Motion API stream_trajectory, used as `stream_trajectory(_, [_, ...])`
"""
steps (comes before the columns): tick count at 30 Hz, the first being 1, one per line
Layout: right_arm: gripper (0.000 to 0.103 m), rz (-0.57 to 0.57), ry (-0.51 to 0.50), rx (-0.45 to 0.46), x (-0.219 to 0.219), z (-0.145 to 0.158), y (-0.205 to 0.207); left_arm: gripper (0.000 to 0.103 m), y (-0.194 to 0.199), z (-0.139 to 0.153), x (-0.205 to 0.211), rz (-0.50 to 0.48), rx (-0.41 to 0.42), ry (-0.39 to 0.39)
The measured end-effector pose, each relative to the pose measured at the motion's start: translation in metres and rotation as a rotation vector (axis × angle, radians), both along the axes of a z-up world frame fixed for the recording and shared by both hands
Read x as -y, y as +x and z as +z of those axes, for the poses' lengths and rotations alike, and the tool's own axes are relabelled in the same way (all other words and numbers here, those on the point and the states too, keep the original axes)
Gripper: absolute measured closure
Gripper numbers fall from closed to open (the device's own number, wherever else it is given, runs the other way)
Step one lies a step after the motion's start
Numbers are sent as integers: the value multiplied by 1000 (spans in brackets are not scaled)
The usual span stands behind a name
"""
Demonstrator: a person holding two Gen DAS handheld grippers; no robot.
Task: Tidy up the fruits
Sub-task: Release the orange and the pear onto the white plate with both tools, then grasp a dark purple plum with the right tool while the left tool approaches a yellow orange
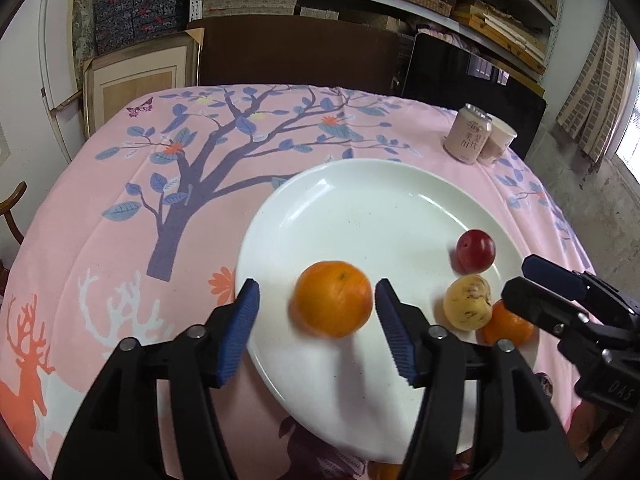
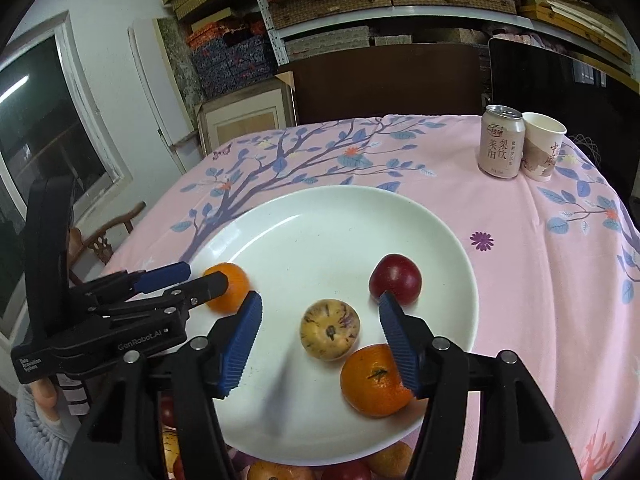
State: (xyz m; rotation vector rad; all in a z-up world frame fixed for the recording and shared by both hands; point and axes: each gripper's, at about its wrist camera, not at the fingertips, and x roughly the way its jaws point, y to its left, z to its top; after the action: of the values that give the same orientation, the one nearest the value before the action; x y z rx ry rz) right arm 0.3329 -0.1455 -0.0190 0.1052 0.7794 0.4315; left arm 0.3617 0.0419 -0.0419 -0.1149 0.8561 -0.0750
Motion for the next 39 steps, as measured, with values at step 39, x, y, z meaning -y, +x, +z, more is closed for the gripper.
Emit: stream_trajectory(39, [4,-248,175,110,96,-10,-141,15,-199,-20,-13,37,43,48])
